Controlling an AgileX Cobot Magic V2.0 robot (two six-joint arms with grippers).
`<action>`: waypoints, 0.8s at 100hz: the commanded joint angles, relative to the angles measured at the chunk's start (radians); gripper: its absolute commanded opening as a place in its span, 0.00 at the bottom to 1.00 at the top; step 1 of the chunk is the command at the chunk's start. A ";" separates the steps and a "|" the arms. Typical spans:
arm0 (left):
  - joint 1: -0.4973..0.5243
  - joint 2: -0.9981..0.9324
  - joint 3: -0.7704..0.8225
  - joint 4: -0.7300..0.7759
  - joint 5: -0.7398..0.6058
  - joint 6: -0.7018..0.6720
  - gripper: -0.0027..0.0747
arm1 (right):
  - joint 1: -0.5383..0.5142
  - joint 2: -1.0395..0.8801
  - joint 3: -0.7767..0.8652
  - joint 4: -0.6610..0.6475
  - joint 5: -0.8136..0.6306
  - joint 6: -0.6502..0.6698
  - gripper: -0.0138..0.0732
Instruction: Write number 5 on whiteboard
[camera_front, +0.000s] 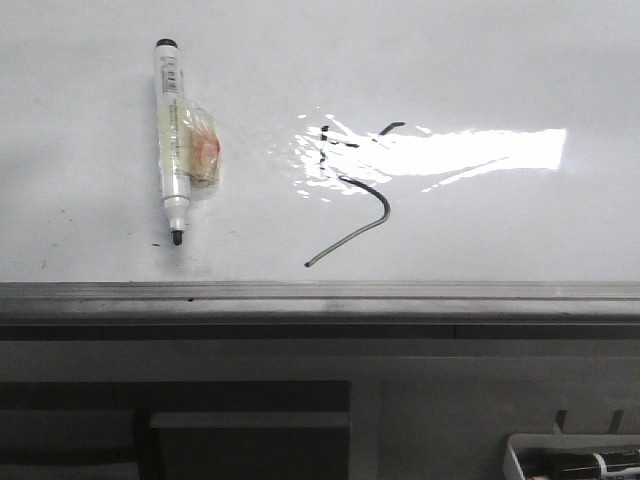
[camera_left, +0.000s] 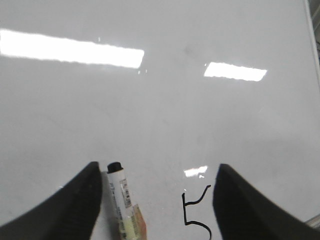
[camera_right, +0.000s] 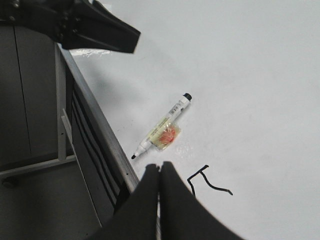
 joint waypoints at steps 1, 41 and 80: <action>-0.008 -0.110 0.022 0.017 -0.040 0.110 0.42 | -0.018 -0.043 0.037 0.011 -0.097 0.000 0.09; -0.008 -0.443 0.241 -0.020 -0.038 0.149 0.01 | -0.067 -0.483 0.467 0.011 -0.587 0.010 0.09; -0.008 -0.450 0.254 -0.020 -0.023 0.149 0.01 | -0.067 -0.614 0.476 0.011 -0.571 0.010 0.09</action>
